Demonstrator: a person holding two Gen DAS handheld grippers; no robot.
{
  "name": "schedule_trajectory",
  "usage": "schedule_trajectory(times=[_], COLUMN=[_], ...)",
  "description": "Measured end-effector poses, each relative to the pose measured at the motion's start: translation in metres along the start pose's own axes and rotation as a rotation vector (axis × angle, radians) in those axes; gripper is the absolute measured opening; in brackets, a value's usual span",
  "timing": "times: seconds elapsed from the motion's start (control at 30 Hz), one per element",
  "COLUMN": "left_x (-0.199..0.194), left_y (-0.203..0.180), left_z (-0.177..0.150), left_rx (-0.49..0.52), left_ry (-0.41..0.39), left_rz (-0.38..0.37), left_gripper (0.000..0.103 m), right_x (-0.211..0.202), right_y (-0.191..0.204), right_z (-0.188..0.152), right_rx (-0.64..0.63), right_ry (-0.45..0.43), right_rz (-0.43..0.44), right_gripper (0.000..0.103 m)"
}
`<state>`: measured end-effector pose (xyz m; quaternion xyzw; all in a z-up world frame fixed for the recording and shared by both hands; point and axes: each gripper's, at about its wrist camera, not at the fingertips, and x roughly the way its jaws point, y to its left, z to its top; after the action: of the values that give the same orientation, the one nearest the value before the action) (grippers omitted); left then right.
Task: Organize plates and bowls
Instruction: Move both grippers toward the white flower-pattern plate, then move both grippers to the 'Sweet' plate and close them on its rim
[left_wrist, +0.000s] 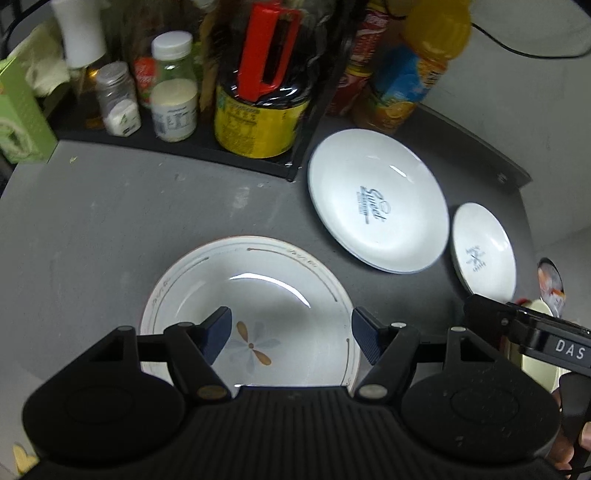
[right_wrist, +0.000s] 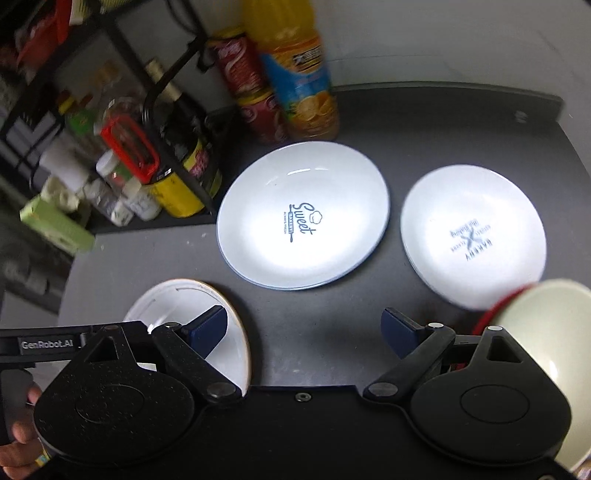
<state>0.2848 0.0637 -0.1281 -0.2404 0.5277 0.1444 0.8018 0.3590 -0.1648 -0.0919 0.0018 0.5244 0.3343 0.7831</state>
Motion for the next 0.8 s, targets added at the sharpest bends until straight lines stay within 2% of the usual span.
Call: schedule_trajectory(times=[0.5,0.8], left_x=[0.014,0.03], left_y=[0.007,-0.009], left_z=[-0.008,-0.006], left_rx=[-0.25,-0.392], left_ry=[-0.012,-0.049], left_rz=[0.089,0.075], left_gripper=[0.07,0.07], right_x=[0.033,0.046], right_y=[0.006,-0.016], right_z=[0.039,0.066], right_rx=[-0.26,-0.316], right_ry=[0.082,0.084], right_rz=[0.042,0.052], right_gripper=[0.091,0.091])
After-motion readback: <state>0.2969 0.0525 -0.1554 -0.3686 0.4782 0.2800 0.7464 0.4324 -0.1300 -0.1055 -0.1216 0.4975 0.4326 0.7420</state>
